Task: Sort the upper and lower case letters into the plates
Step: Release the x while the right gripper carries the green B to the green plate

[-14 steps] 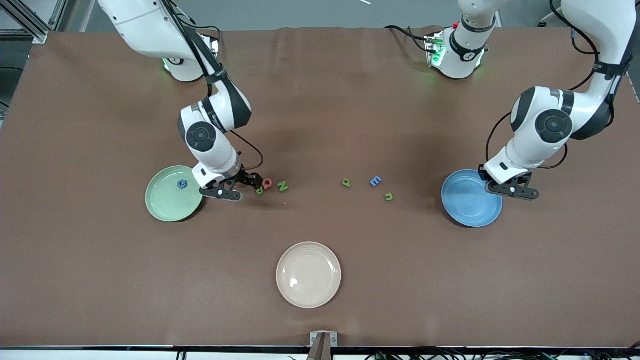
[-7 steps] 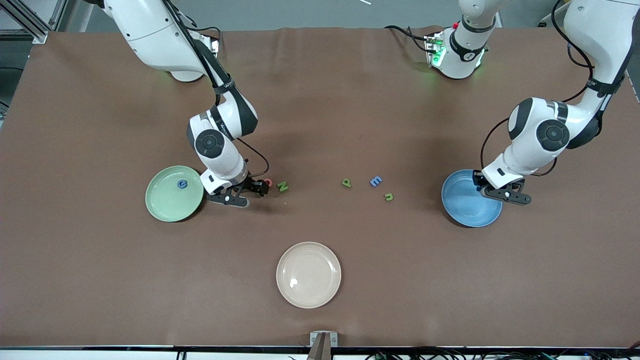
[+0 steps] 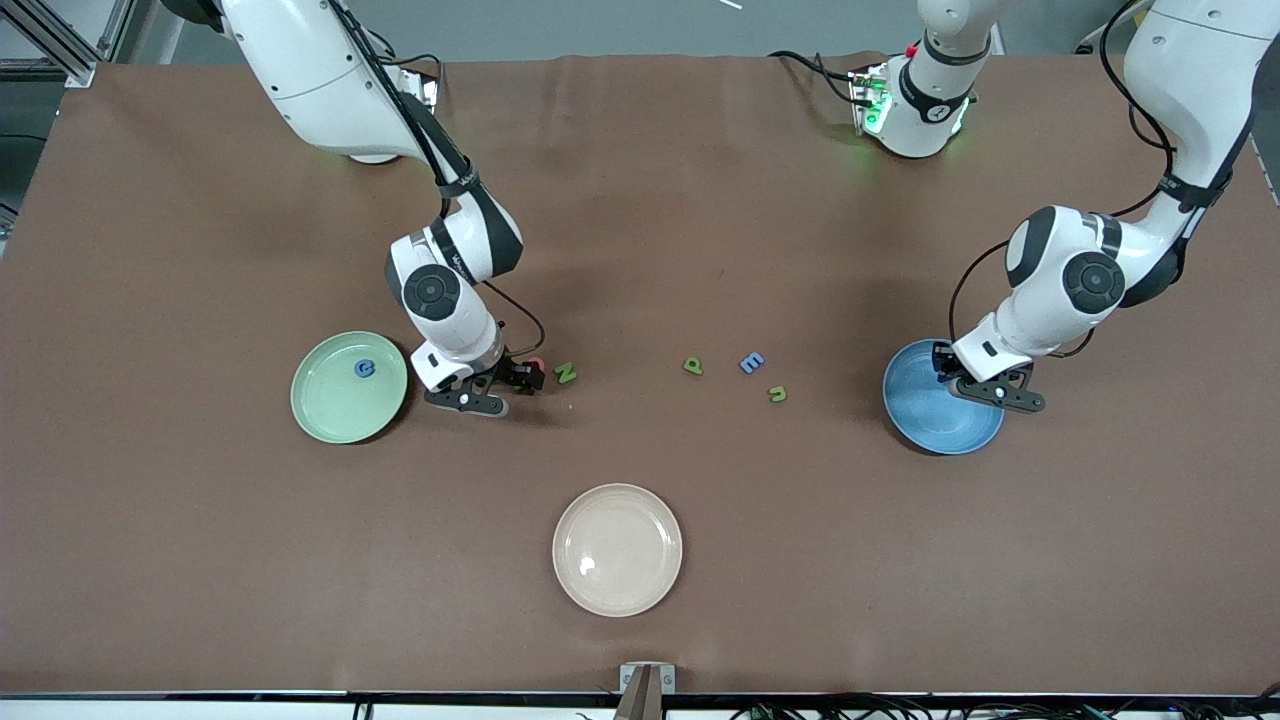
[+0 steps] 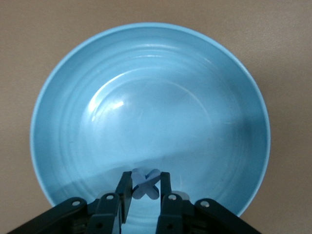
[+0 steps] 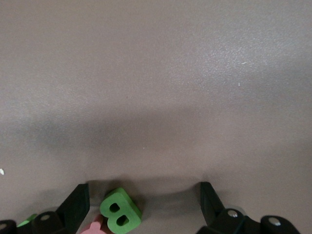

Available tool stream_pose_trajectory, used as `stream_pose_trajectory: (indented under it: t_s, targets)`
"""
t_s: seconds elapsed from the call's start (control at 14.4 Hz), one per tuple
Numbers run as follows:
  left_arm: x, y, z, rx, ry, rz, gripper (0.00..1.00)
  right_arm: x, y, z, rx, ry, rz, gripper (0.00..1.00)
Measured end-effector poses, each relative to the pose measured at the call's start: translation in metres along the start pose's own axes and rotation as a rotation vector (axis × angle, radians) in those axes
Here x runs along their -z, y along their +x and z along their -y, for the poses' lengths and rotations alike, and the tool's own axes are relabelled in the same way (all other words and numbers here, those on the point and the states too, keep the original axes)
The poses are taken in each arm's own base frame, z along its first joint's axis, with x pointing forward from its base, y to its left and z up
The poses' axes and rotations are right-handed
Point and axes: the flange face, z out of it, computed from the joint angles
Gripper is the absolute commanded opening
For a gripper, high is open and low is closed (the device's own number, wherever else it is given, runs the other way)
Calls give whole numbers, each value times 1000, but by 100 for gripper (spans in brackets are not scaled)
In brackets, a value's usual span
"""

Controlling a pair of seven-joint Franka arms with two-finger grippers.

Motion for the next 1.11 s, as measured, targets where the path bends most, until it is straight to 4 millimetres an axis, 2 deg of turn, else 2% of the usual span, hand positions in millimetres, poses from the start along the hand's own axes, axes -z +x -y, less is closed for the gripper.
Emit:
stream_pose_trajectory:
  t_s: [0.55, 0.69, 0.76, 0.83, 0.9, 0.97, 1.11]
  targets:
    - [-12, -4, 12, -36, 21, 13, 11, -3, -7, 4, 17, -13, 14, 100]
    - [-14, -5, 12, -36, 17, 17, 12, -3, -12, 7, 27, -17, 16, 95]
    - [-15, -5, 11, -36, 14, 19, 23, -3, -14, 8, 32, -19, 18, 91]
    - [-16, -5, 11, -36, 13, 19, 53, -2, -16, 8, 38, -23, 20, 85]
    - [-16, -4, 12, -35, 13, 17, 71, 0, -16, 9, 44, -26, 20, 78]
    - [-14, -2, 14, -33, 15, 13, 100, 0, -18, 9, 54, -33, 22, 72]
    - [-7, 5, 18, -30, 24, 15, 100, 4, -17, 10, 73, -39, 17, 64]
